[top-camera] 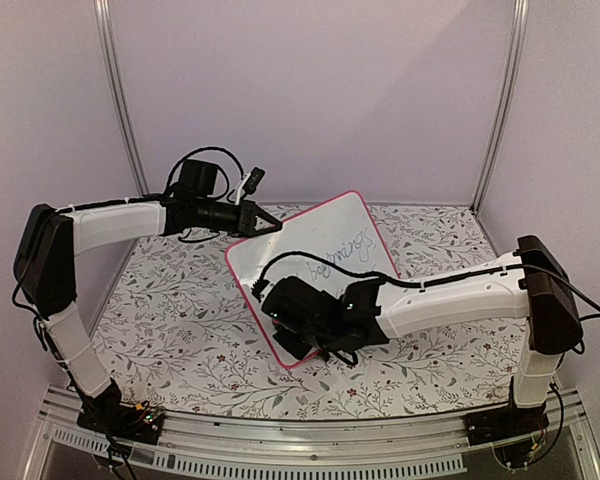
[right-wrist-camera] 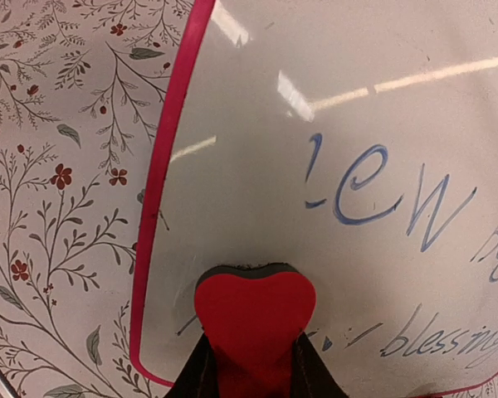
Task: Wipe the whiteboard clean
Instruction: Erase the whiteboard at the center of the board.
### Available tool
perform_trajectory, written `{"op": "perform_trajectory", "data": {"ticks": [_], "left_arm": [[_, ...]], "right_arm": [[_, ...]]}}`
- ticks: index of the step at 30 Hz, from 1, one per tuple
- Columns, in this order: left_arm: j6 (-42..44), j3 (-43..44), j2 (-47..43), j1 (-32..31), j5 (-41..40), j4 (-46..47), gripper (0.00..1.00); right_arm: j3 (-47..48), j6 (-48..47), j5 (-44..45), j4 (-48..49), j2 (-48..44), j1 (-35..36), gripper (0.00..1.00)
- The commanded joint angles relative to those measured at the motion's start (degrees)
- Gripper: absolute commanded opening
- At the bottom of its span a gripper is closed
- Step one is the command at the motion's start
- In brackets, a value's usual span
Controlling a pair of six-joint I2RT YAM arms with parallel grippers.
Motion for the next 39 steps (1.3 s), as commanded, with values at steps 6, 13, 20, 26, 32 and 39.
{"op": "perform_trajectory", "data": {"ticks": [6,13,20,26,32,39], "left_arm": [[0.7,-0.5,-1.6,0.2,-2.2,1.0,0.00],[0.8,-0.6,-1.5,0.2,-2.4,0.9,0.00],[0.9,-0.5,-1.5,0.2,-2.3,1.0,0.00],[0.8,-0.4,-1.3,0.2,-2.0,0.9,0.00],[0.7,-0.4,-1.1,0.3,-2.0,1.0,0.00],[0.7,-0.4,-1.0,0.3,-1.9,0.9,0.00]], "right_arm": [[1.2,-1.9,3.0,-1.5,-6.5,-0.8,0.00],[5.8,-3.5,4.8,-1.1,-3.9,-3.0,0.00],[11.1,-5.5,4.3,-0.8,0.2,-4.4,0.00],[12.1,-5.5,-0.2,-0.5,2.1,-4.4,0.00],[10.2,-4.5,-2.2,0.0,2.4,-4.4,0.00],[7.9,-3.3,-5.3,0.1,2.5,-4.1,0.00]]}}
